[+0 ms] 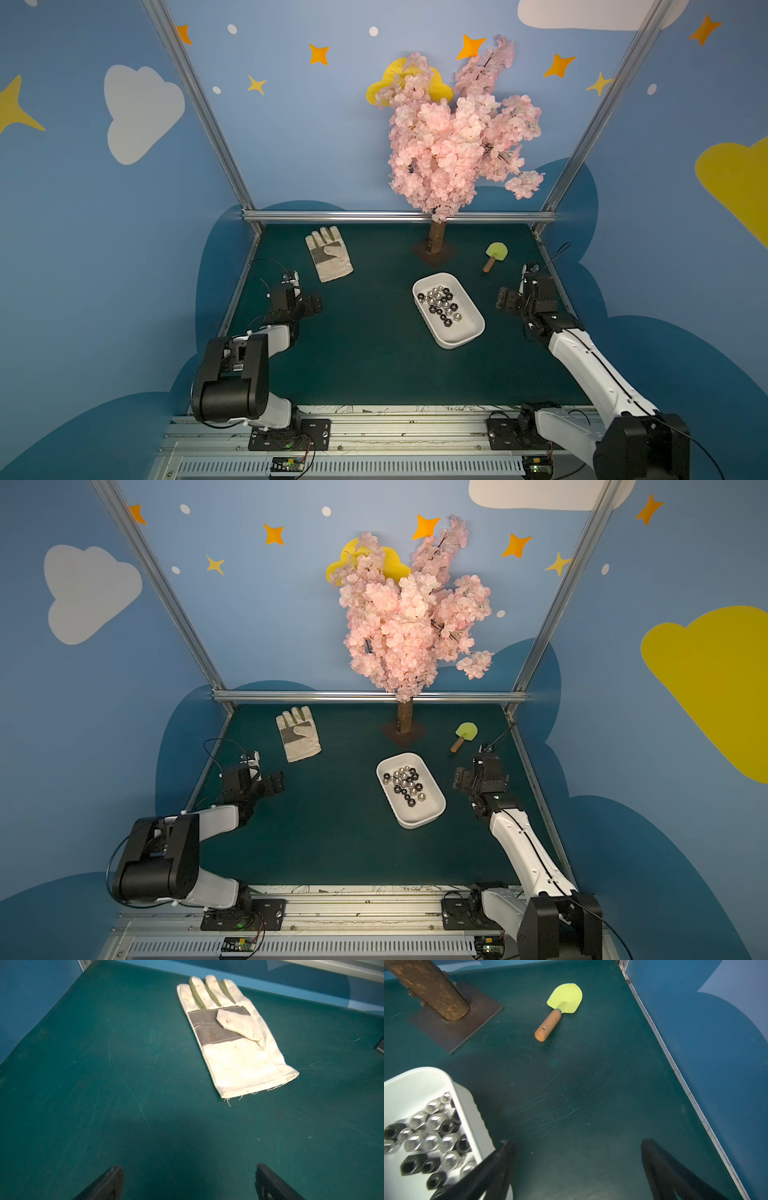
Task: Put the nuts on the desktop into the storage box
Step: Reset both arms
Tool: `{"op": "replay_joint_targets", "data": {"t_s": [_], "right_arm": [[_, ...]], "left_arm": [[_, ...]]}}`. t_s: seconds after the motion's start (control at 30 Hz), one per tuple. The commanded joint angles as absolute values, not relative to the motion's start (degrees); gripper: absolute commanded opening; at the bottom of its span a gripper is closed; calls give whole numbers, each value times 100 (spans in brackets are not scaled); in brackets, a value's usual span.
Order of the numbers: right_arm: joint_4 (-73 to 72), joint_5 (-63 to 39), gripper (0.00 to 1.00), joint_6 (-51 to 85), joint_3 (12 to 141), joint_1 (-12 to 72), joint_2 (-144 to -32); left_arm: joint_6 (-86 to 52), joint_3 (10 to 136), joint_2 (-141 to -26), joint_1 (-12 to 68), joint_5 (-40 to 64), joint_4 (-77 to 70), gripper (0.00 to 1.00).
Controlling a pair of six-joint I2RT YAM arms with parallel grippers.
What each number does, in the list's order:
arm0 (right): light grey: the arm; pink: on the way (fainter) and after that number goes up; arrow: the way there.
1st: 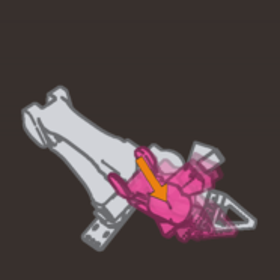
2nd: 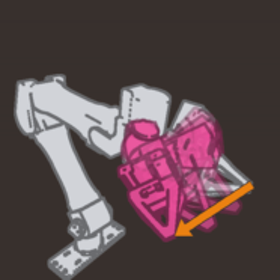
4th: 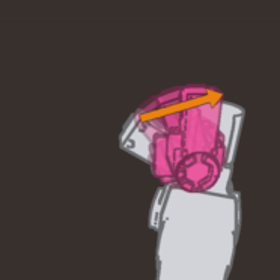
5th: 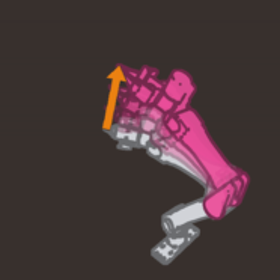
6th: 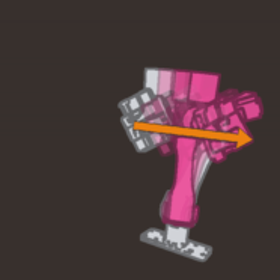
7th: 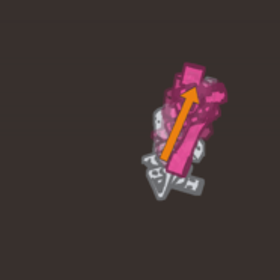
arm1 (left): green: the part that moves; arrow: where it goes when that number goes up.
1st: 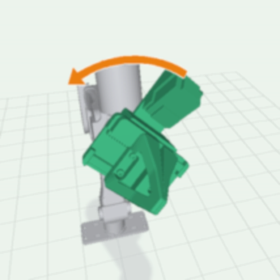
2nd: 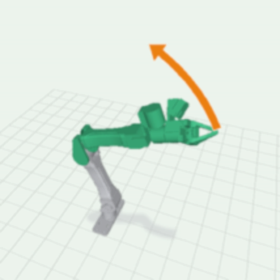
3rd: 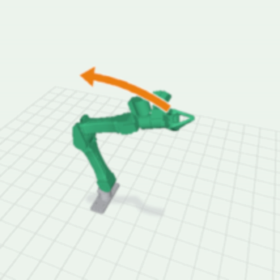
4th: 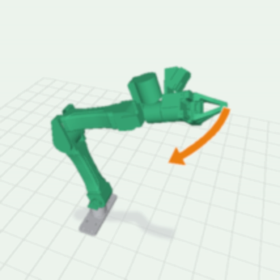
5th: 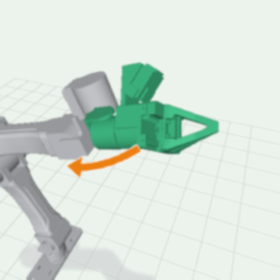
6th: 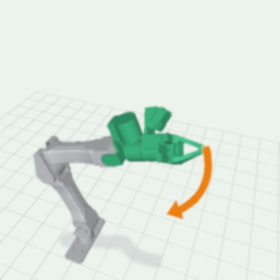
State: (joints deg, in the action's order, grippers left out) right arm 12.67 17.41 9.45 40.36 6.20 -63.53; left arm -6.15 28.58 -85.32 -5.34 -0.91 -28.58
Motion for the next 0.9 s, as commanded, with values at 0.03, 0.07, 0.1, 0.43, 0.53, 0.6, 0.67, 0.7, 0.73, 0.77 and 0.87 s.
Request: {"op": "replay_joint_targets", "data": {"t_s": [0.03, 0.07, 0.1, 0.43, 0.53, 0.6, 0.67, 0.7, 0.73, 0.77, 0.87], "right_arm": [[378, 1723, 98, 1074, 3686, 523, -6505], [330, 1714, 99, 1098, 3628, 510, -6534], [328, 1723, 99, 1075, 3604, 512, -6555], [-1530, 1769, 98, 817, 2353, 492, -6582], [-1883, 1522, 98, 467, 2349, 498, -6716], [-2178, 1499, 98, 411, 2370, 491, -6910], [-2315, 1390, 99, 373, 2457, 490, -7088], [-2456, 1316, 98, 362, 2473, 492, -7190], [-2532, 1150, 98, 305, 2519, 494, -7288], [-2449, 1040, 99, 189, 2630, 500, -7367], [-2296, 1000, 98, 55, 2873, 501, -7624]], "left_arm": [[-150, 2425, -8632, -351, 362, -4163, 100], [-49, 2123, -8862, -241, 312, -5009, 100], [-3, 1905, -9041, -206, 284, -5740, 100], [-2, 2298, -8833, -206, 281, -4686, 100], [0, 2294, -8818, -197, 272, -4671, 100], [0, 2295, -8817, -198, 265, -4675, 100], [0, 2294, -8823, -194, 264, -4670, 100], [0, 2294, -8819, -193, 264, -4664, 100], [0, 2296, -8824, -196, 264, -4666, 100], [0, 2295, -8822, -202, 264, -4660, 100], [0, 2298, -8820, -198, 269, -4666, 100]]}}
